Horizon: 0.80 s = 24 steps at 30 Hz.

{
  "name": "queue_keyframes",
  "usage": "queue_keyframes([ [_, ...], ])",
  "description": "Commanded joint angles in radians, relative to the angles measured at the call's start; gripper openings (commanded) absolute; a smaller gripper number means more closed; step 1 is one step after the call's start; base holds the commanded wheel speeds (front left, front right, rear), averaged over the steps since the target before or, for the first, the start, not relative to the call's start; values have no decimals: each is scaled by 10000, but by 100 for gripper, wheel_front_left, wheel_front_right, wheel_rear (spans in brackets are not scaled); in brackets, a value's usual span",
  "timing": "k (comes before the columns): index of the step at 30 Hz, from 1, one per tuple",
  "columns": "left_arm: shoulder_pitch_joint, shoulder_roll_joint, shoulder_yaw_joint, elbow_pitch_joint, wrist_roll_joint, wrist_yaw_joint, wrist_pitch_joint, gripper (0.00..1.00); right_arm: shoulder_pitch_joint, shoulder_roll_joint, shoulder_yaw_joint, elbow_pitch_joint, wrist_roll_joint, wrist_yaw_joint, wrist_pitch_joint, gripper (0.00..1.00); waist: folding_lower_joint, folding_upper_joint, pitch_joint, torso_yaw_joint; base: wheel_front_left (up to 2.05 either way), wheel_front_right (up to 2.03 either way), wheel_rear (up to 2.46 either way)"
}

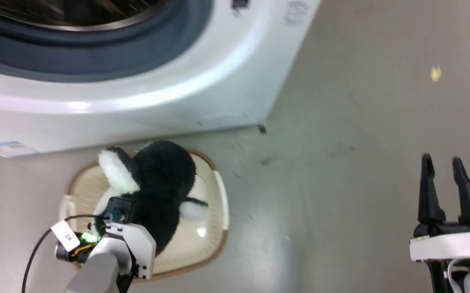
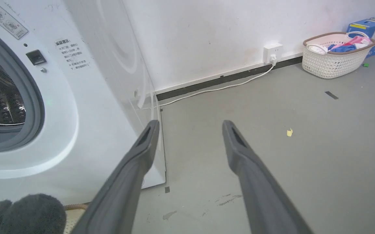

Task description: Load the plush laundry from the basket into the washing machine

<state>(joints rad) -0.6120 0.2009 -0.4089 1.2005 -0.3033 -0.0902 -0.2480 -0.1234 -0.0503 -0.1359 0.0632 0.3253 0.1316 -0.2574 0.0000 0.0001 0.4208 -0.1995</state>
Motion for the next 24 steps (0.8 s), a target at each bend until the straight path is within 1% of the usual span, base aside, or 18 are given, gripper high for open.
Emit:
queue_keyframes([
  [1,260,22,31,-282,-53,-14,-110,0,170,1,-27,40,-87,-9,-44,100,0,-1,-1091,918,0,0,0],
  [3,543,24,94,-936,-54,-1,-128,0,311,1,-68,53,-141,-9,-44,100,0,-1,-1388,1087,0,0,0],
  [10,2034,264,660,-4433,186,255,-135,0,693,1,-275,109,-136,-9,-44,100,0,-1,-2152,1429,0,0,0],
  [13,2582,308,1137,-6150,302,385,-135,0,771,1,-286,93,-137,-9,-44,100,0,-1,-2274,1455,0,0,0],
  [16,3048,306,1668,-7775,469,395,-136,0,772,1,-266,54,-122,-9,-44,100,0,-1,-2270,1426,0,0,0],
  [20,3249,179,2309,-8925,370,315,-136,0,695,1,-184,-48,-77,-9,-44,100,0,-1,-2011,1239,0,0,0],
  [24,2762,273,2699,-9389,239,219,-136,0,523,1,-162,-160,15,-9,-44,100,0,-1,-1471,928,0,0,0],
])
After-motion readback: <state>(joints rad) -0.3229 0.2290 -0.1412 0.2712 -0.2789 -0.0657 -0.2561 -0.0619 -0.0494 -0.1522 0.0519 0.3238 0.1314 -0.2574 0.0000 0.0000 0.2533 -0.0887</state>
